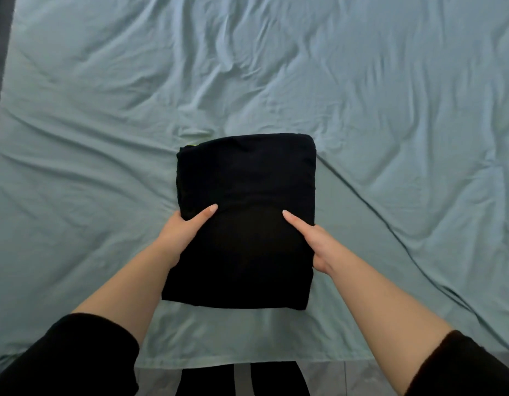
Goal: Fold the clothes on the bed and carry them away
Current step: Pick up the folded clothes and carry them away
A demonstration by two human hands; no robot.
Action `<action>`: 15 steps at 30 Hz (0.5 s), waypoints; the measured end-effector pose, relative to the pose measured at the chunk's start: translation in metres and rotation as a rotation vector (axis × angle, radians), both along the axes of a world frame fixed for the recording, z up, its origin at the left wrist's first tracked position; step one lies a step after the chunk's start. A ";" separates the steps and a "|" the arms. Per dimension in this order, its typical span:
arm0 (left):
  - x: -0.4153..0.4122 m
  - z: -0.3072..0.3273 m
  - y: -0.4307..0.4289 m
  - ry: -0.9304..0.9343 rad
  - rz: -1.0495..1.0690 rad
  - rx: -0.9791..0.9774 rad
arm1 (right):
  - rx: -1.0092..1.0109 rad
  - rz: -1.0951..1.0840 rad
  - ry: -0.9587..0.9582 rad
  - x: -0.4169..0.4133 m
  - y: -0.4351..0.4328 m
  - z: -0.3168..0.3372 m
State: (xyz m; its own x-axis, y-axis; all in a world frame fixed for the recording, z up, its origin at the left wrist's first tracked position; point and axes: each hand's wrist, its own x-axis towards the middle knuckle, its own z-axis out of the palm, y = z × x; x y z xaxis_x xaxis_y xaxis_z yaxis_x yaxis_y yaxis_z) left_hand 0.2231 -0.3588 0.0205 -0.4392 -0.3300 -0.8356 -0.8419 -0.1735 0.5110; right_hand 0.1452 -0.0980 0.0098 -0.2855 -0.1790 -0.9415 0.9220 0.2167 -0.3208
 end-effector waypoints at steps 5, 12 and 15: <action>0.018 0.027 0.011 -0.065 0.012 0.062 | 0.019 0.000 0.018 0.015 0.012 0.032; 0.069 0.120 0.038 -0.041 -0.107 0.160 | 0.079 -0.162 0.045 0.097 0.045 0.143; 0.084 0.168 0.052 -0.016 -0.235 0.190 | 0.084 -0.269 0.067 0.141 0.069 0.199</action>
